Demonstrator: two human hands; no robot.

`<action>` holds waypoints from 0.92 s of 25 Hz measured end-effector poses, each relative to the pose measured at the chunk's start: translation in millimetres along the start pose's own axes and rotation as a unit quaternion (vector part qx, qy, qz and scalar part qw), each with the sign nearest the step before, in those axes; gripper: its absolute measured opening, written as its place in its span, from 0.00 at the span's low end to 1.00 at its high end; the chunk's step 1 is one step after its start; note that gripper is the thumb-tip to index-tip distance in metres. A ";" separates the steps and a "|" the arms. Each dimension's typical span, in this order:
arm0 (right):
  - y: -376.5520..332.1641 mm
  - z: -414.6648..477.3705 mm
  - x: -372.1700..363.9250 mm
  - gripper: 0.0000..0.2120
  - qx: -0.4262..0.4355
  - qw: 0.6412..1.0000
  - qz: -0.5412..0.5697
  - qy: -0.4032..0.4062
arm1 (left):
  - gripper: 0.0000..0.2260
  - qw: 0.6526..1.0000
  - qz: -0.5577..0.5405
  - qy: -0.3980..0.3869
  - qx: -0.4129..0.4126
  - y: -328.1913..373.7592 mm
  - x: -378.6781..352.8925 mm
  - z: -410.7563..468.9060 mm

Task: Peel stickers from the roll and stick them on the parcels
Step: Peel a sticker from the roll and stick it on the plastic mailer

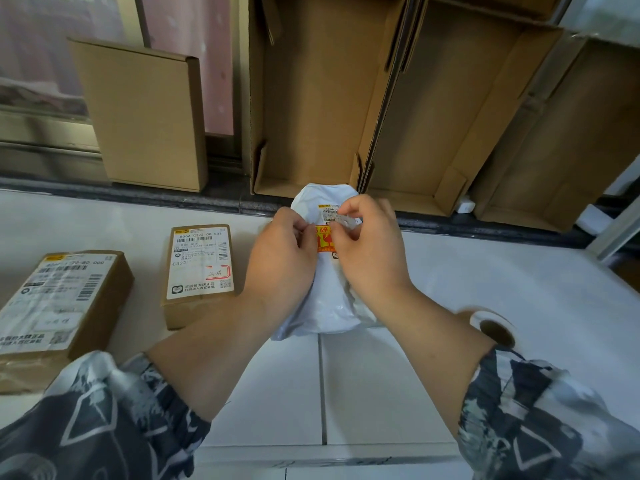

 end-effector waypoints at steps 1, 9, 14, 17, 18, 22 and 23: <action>1.1 0.4 0.1 0.06 0.001 1.000 0.002 0.003 | 0.05 1.000 -0.009 0.003 0.004 0.1 0.3 -1.5; 12.9 3.0 7.3 0.09 0.039 0.998 -0.015 -0.056 | 0.08 0.996 -0.015 0.059 -0.063 -6.7 3.4 -13.3; 22.8 -10.1 26.6 0.18 -0.005 0.983 -0.083 -0.162 | 0.13 0.994 -0.010 0.033 -0.106 -16.8 -2.7 -26.3; 22.9 -10.1 26.6 0.19 -0.014 0.982 -0.070 -0.173 | 0.15 0.994 0.005 0.029 -0.102 -20.8 -7.1 -26.6; 23.0 -10.0 26.0 0.19 -0.011 0.982 -0.069 -0.176 | 0.16 0.994 0.015 0.032 -0.099 -21.2 -6.6 -28.2; 31.3 -13.6 23.3 0.20 -0.027 0.983 -0.064 -0.172 | 0.16 0.995 0.037 0.029 -0.084 -17.1 -1.5 -33.4; 30.8 -15.3 24.1 0.20 -0.025 0.983 -0.066 -0.172 | 0.16 0.996 0.039 0.025 -0.079 -13.3 0.4 -35.9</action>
Point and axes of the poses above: each hand's wrist, its own z-axis towards the middle knuckle, its own x-axis out of the back of the hand, y = z × x, the point moved 1 cm from there along z, towards the middle knuckle, and after that the axes turned 13 degrees about z, right-handed, at the moved point
